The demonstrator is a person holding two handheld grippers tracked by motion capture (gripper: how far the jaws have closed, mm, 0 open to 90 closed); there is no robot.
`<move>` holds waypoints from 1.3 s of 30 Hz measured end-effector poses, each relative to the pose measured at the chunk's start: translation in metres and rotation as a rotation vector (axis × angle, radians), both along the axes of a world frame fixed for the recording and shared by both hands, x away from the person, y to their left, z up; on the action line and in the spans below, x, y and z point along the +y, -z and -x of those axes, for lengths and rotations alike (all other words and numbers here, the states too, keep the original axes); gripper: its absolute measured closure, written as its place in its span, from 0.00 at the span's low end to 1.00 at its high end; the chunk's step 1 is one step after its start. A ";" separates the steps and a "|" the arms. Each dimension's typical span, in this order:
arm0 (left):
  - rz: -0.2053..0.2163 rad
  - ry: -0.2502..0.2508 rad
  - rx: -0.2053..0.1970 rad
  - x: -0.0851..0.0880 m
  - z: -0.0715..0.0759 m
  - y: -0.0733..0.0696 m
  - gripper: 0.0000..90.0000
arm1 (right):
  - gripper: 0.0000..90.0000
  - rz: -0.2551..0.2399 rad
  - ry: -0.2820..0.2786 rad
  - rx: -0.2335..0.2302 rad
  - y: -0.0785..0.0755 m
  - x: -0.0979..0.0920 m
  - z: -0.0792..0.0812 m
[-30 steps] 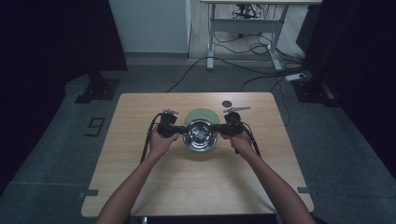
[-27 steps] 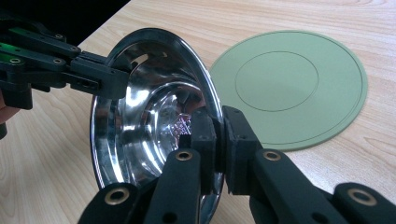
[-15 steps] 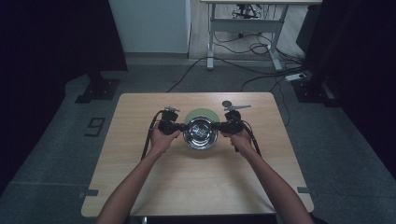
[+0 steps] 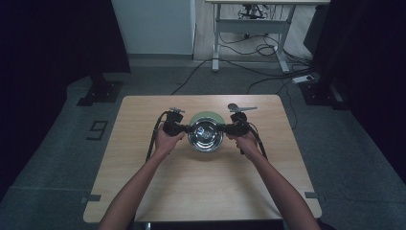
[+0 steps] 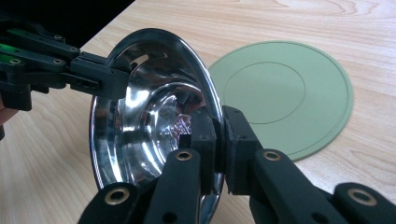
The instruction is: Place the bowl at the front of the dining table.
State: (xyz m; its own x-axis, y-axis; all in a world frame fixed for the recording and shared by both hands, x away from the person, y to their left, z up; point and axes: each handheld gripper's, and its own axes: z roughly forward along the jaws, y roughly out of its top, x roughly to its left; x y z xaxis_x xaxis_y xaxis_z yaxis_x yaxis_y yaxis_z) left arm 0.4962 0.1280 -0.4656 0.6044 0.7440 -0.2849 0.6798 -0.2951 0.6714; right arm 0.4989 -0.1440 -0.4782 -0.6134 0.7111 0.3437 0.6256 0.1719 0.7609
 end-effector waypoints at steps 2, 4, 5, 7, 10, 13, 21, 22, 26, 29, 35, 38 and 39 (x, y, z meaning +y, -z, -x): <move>0.004 0.001 0.002 -0.001 -0.002 0.000 0.95 | 0.94 0.001 0.007 -0.002 0.000 -0.001 -0.002; 0.014 -0.002 0.007 -0.001 -0.005 0.001 0.95 | 0.94 0.001 0.009 0.000 -0.001 -0.002 -0.004; 0.011 -0.005 0.006 -0.002 -0.006 0.002 0.95 | 0.94 0.002 0.012 -0.002 -0.001 -0.002 -0.005; 0.010 -0.005 0.007 -0.002 -0.007 0.002 0.95 | 0.94 0.006 0.011 -0.005 -0.001 -0.002 -0.006; 0.008 -0.009 0.008 -0.002 -0.010 0.003 0.94 | 0.94 0.015 0.011 -0.007 -0.001 -0.001 -0.009; 0.005 -0.011 0.006 -0.001 -0.012 0.001 0.94 | 0.94 0.015 0.010 -0.007 -0.002 0.000 -0.011; -0.006 -0.016 0.000 -0.001 -0.018 -0.002 0.94 | 0.94 0.007 0.015 -0.010 -0.004 0.001 -0.018; -0.007 -0.017 -0.002 -0.001 -0.018 -0.002 0.94 | 0.94 0.007 0.015 -0.010 -0.004 0.001 -0.018; -0.002 -0.021 -0.001 0.000 -0.020 -0.001 0.94 | 0.94 0.014 0.015 -0.015 -0.005 0.002 -0.020; -0.002 -0.022 0.002 0.000 -0.022 -0.001 0.94 | 0.94 0.023 0.014 -0.019 -0.006 0.004 -0.022; -0.005 -0.023 0.002 0.000 -0.025 -0.001 0.94 | 0.94 0.013 0.019 -0.018 -0.004 0.004 -0.025; -0.007 -0.024 0.003 -0.001 -0.028 0.001 0.94 | 0.94 0.015 0.022 -0.013 -0.003 0.003 -0.026; -0.007 -0.024 0.003 -0.001 -0.028 0.001 0.94 | 0.94 0.015 0.022 -0.013 -0.003 0.003 -0.026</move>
State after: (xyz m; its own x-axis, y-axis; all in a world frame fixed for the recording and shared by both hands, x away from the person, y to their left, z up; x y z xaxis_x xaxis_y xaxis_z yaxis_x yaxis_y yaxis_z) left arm 0.5241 0.1267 -0.4663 0.5854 0.7603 -0.2815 0.6890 -0.2835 0.6670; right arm 0.5253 -0.1412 -0.4752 -0.6021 0.7292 0.3252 0.6193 0.1694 0.7666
